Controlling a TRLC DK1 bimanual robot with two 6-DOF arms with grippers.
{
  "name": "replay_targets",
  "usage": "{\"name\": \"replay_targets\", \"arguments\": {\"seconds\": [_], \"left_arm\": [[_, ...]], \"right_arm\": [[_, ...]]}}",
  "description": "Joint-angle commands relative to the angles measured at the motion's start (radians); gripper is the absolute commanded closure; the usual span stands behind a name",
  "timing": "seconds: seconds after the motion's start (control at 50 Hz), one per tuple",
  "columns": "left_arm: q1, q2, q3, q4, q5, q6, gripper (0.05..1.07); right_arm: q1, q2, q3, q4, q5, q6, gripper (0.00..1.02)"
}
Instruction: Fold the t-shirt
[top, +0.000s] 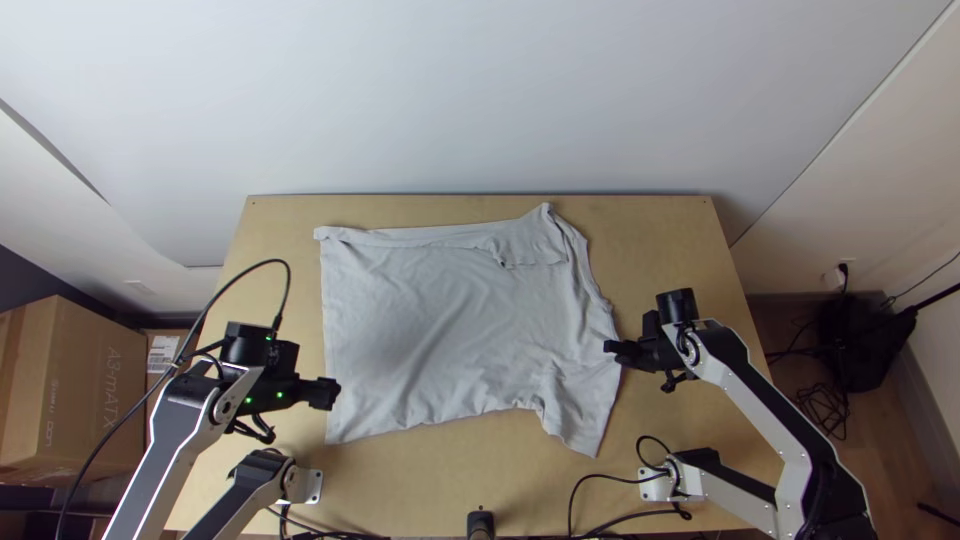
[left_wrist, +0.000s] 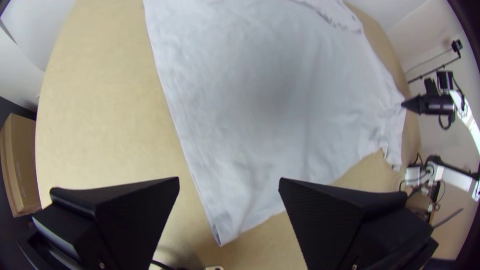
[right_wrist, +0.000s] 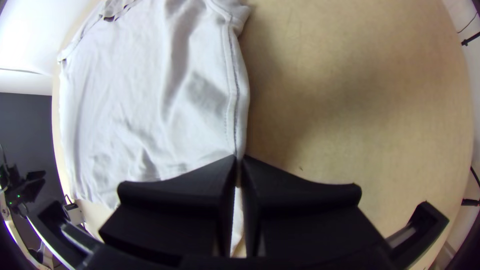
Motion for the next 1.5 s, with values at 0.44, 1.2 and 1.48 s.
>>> {"name": "replay_targets", "arguments": {"seconds": [0.44,1.2,1.48], "left_arm": [[-0.302,0.422,-0.045,-0.221,-0.216,-0.171,0.12],[-0.453,0.614,-0.084,-0.014,-0.156,-0.188,0.9],[-0.388,0.525,-0.087,0.035,-0.155,-0.164,1.04]], "right_arm": [[0.004,-0.032,0.1,-0.09,0.013,0.03,1.0],[-0.011,-0.086,0.159,-0.159,0.013,0.04,1.0],[-0.025,-0.11,0.177,-0.18,0.015,0.04,1.0]]}}
